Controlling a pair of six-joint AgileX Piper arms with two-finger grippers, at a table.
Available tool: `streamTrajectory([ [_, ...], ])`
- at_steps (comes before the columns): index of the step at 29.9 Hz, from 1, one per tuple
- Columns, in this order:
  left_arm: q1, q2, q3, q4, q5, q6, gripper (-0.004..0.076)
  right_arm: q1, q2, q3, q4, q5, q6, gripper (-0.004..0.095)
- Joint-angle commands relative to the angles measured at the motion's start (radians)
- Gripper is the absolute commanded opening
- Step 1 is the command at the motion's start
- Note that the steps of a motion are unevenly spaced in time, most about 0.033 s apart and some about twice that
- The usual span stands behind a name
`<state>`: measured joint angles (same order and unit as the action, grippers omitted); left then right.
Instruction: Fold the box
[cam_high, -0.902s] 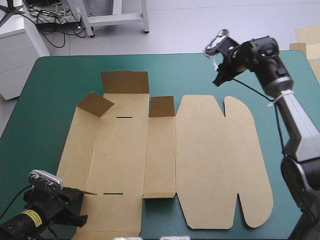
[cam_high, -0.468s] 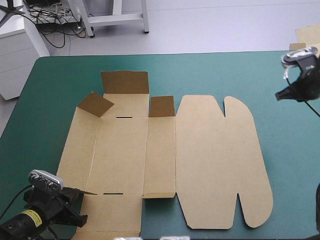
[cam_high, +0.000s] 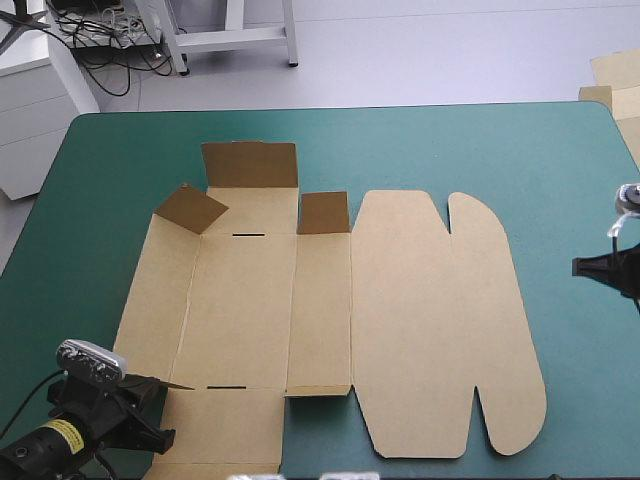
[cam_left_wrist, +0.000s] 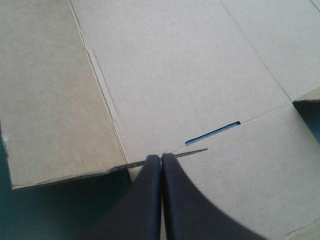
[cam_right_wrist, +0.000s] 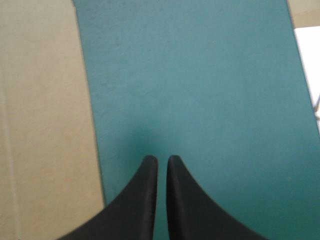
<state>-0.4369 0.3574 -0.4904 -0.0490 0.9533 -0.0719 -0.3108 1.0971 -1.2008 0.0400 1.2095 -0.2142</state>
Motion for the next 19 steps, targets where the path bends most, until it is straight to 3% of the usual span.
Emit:
streamTrajectory([
  [1, -0.003, 0.009, -0.028, -0.001, -0.056, -0.019, -0.001, -0.009, -0.108, 0.041, 0.122, 0.045, 0.007, 0.0046],
  [10, -0.003, 0.12, -0.159, 0.003, -0.066, -0.019, -0.001, -0.009, -0.323, 0.231, 0.209, 0.019, -0.008, 0.0023],
  [19, -0.003, 0.45, -0.462, 0.242, -0.065, -0.03, -0.001, -0.009, -0.4, 0.343, 0.264, 0.021, -0.058, 0.0021],
])
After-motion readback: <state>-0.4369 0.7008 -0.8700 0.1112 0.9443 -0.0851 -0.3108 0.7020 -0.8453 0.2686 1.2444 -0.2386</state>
